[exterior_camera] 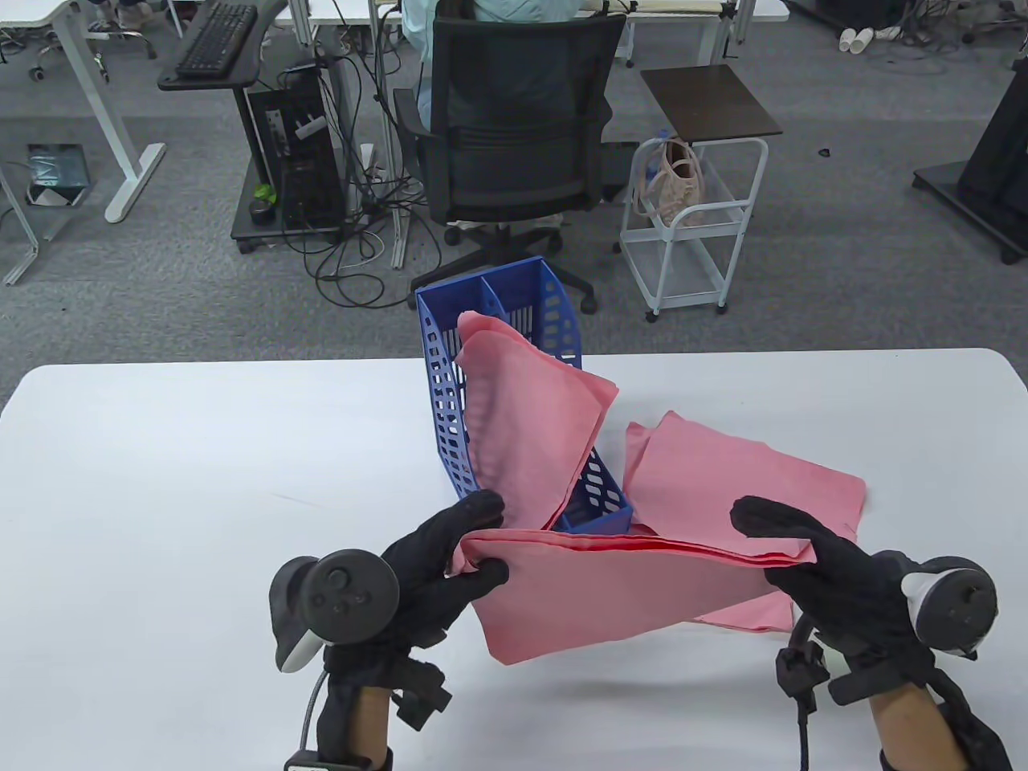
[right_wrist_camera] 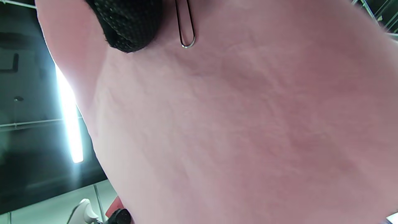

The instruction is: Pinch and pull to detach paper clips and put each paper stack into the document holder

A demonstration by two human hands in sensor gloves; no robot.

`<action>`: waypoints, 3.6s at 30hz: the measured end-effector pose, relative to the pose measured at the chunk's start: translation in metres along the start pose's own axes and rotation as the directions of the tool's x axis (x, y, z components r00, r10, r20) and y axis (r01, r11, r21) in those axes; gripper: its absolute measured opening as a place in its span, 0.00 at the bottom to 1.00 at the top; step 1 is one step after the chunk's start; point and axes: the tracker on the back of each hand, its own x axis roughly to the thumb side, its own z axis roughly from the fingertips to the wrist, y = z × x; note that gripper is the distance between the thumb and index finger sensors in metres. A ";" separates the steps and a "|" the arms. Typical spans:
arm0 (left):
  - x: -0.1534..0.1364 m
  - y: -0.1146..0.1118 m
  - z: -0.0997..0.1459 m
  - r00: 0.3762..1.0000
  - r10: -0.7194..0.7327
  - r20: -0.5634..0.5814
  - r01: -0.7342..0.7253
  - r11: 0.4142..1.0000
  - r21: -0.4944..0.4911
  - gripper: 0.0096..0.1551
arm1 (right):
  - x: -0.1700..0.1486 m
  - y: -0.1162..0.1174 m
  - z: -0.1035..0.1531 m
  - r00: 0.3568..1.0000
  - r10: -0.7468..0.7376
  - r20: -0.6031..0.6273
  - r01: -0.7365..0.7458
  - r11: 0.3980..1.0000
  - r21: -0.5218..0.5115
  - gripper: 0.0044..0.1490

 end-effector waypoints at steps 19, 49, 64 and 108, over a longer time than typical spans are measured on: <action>0.021 -0.006 0.001 0.988 -0.130 0.080 0.139 0.983 -0.121 0.62 | 0.029 0.028 0.000 0.924 0.372 0.083 -0.377 0.924 0.060 0.20; 0.048 -0.065 -0.018 0.940 -0.299 0.162 0.338 0.879 -0.338 0.22 | 0.041 0.063 0.002 0.844 0.518 0.139 -0.536 0.811 0.234 0.21; 0.044 -0.051 -0.015 0.942 -0.307 0.134 0.333 0.902 -0.276 0.22 | 0.048 0.035 0.003 0.799 0.594 0.094 -0.601 0.790 0.122 0.20; 0.034 -0.001 0.000 0.981 -0.177 -0.085 0.191 0.957 0.220 0.27 | -0.095 -0.057 0.074 0.343 0.779 -0.524 -0.553 0.619 0.558 0.37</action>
